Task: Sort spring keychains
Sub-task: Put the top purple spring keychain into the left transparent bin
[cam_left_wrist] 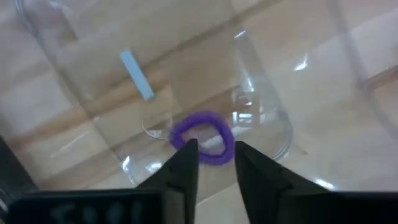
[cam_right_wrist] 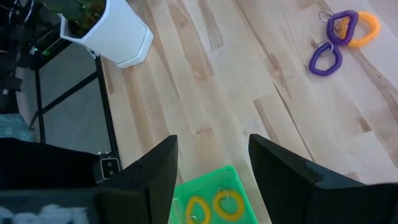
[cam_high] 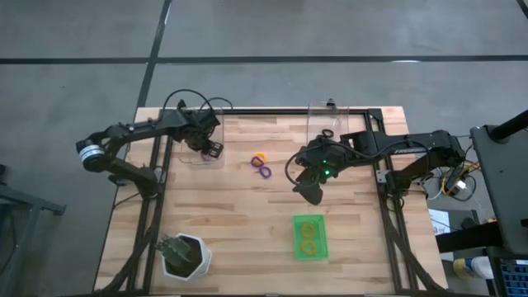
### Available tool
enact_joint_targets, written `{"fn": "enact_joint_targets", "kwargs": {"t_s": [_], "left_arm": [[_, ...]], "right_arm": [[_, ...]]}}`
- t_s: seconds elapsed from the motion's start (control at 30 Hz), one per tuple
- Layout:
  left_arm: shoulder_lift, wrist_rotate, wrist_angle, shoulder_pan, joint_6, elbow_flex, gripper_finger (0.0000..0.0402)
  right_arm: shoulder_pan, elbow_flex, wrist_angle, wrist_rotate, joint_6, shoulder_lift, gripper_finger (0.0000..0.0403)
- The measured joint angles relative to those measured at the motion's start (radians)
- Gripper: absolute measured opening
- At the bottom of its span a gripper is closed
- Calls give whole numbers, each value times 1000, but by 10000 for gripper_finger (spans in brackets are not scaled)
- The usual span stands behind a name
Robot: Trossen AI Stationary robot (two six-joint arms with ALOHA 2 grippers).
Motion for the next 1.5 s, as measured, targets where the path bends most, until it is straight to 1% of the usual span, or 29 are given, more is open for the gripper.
{"fn": "enact_joint_targets", "kwargs": {"t_s": [0.13,0.2,0.3,0.43,0.57,0.63,0.77,0.9,1.03,1.2,1.4,1.5], "left_arm": [[-4,-1,0,-2,18,55,140],[-7,-6,4,-9,27,92,155],[-8,-10,45,-22,80,141,166],[-8,-6,131,-50,146,204,169],[-5,84,208,-81,224,254,169],[0,129,236,-88,224,268,169],[26,187,274,-96,196,274,169],[75,241,298,-126,204,273,169],[139,239,326,-173,227,270,169],[231,224,322,-214,235,269,169],[348,219,334,-234,238,268,169],[400,196,341,-235,239,268,169]], "right_arm": [[0,0,0,0,0,0,192],[0,0,0,0,0,0,192],[0,0,0,0,0,0,192],[-1,0,-1,0,-1,0,192],[-1,-1,-1,-1,-7,0,192],[-1,-1,-1,-1,-9,0,192],[-1,-1,-1,-1,-11,0,192],[-1,-1,-1,0,-12,0,192],[-1,-1,-1,-1,-12,0,192],[0,-1,-2,-1,-9,0,192],[0,-1,-2,-1,-3,0,192],[0,-1,-2,-1,-3,0,192]]}}
